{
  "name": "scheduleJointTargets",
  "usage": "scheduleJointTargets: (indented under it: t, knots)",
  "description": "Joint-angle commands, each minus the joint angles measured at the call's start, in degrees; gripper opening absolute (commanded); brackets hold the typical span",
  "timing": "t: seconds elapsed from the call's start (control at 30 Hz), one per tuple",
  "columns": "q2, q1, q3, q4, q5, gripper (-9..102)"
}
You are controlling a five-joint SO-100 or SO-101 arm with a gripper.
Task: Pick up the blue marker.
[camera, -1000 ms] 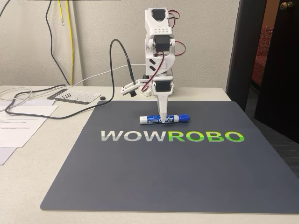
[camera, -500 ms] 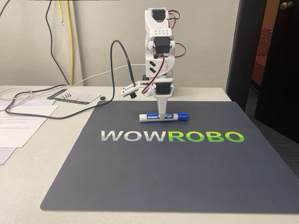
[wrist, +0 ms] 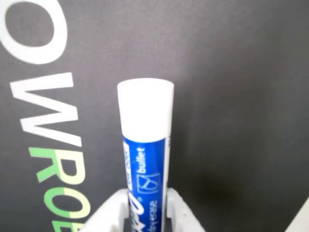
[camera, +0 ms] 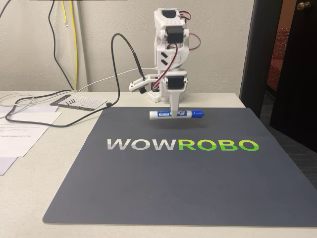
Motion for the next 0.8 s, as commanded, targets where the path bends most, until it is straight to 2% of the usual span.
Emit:
scheduleJointTargets:
  t: [0.0, 0.77]
  knots:
    - [6.59, -0.97, -3.87, 2.02, 0.97, 0]
    - [42.8, -5.27, -4.22, 19.51, 3.96, 0]
